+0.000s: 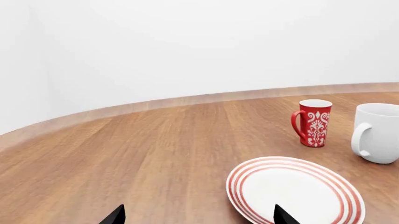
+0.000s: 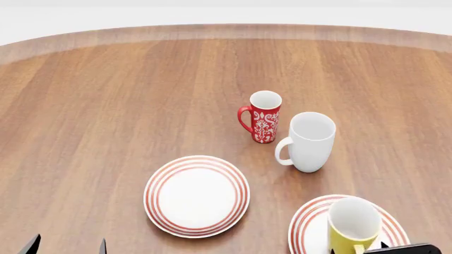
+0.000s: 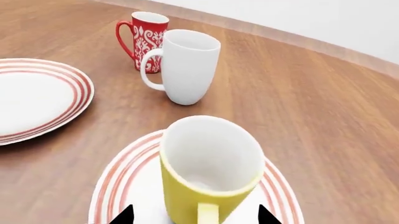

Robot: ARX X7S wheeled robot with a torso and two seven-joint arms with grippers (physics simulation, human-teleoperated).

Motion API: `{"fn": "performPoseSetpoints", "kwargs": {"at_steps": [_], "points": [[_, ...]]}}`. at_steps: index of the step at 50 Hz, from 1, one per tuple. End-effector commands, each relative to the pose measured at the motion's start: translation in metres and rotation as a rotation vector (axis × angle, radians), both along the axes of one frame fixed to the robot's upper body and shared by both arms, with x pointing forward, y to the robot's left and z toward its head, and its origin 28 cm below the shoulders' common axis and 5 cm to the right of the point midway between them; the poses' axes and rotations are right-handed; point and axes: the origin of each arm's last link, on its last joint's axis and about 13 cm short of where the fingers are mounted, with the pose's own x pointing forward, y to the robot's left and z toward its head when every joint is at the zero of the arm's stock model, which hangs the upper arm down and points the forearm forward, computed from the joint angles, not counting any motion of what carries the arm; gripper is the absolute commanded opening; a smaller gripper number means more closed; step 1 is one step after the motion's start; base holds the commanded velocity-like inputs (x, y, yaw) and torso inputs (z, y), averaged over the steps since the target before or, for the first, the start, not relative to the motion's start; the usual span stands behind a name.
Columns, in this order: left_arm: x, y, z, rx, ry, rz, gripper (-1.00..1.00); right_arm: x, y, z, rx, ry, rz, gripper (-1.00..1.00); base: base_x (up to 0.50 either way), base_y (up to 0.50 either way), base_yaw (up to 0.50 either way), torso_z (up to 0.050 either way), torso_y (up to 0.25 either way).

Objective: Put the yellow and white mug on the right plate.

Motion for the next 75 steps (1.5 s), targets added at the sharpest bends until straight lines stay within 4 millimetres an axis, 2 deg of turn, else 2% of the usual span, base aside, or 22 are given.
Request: {"fn": "performPoseSetpoints", "kwargs": {"at_steps": [1,5,13,21,35,52,57,69,75], "points": [[0.001,-0.001,0.002,0.001,-0.020,-0.005,1.00,-0.004,0.005,0.011,0.017,-0.058,0.035,1.00,0.00,0.00,0.00,0.000,0.000],[0.001,-0.002,0.001,0.003,-0.020,-0.005,1.00,-0.006,0.006,0.021,0.018,-0.094,0.038,1.00,0.00,0.00,0.00,0.000,0.000],[0.002,-0.001,0.002,-0.001,-0.023,-0.005,1.00,-0.016,0.016,0.057,0.017,-0.231,0.079,1.00,0.00,0.00,0.00,0.000,0.000],[0.001,-0.001,0.002,-0.001,-0.020,-0.006,1.00,-0.028,0.029,0.077,0.008,-0.314,0.146,1.00,0.00,0.00,0.00,0.000,0.000],[0.001,-0.001,0.002,0.001,-0.023,-0.006,1.00,-0.037,0.044,0.079,0.056,-0.375,0.185,1.00,0.00,0.00,0.00,0.000,0.000],[0.000,-0.002,0.002,-0.002,-0.025,-0.014,1.00,-0.060,0.069,0.077,0.205,-0.476,0.174,1.00,0.00,0.00,0.00,0.000,0.000],[0.000,-0.002,0.004,-0.006,-0.029,-0.015,1.00,-0.066,0.077,0.083,0.225,-0.514,0.180,1.00,0.00,0.00,0.00,0.000,0.000],[-0.003,-0.004,0.008,-0.015,-0.039,-0.026,1.00,-0.080,0.076,0.078,0.257,-0.560,0.113,1.00,0.00,0.00,0.00,0.000,0.000],[-0.003,-0.004,0.009,-0.019,-0.049,-0.025,1.00,-0.085,0.074,0.082,0.269,-0.589,0.089,1.00,0.00,0.00,0.00,0.000,0.000]]}}
